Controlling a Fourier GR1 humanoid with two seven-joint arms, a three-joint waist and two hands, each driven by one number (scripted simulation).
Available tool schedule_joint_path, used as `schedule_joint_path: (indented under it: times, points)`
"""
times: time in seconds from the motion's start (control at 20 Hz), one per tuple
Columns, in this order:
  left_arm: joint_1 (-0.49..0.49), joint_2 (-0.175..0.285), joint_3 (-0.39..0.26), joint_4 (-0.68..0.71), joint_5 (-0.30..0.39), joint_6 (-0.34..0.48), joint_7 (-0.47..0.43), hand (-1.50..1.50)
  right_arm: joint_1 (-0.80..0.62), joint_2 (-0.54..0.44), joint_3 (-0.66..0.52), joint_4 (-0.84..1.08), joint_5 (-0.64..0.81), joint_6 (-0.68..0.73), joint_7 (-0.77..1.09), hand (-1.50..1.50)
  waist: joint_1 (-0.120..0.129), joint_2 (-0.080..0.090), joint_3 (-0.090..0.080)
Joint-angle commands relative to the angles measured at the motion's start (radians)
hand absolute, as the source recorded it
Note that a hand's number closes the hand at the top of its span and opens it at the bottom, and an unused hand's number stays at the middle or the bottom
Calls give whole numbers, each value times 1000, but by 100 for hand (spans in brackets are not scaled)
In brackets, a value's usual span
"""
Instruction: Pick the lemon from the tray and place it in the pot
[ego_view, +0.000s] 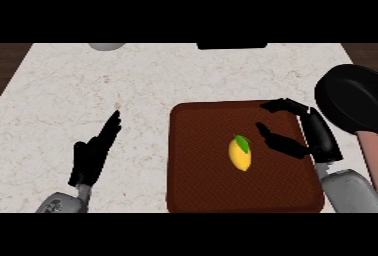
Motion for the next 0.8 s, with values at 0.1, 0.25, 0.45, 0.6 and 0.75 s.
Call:
schedule_joint_path:
  times: [0.1,0.25,0.45,0.6,0.75]
  points:
    - [34,24,-7,23,58,-107,27,0,153,231,31,-154,110,-345,-263,-150,-3,-2,6]
    - [56,1,-44,-35,35,-92,66,0,285,242,139,-315,206,-394,-243,-150,17,-3,4]
    - [1,25,8,-6,43,-132,86,0,261,83,134,-484,283,-233,180,-150,23,1,3]
    - [-23,27,26,-1,73,-157,100,0,258,64,173,-547,342,-168,421,-150,19,0,1]
    - [-73,-1,22,66,37,-147,97,0,150,101,162,-580,338,-99,632,-150,29,5,2]
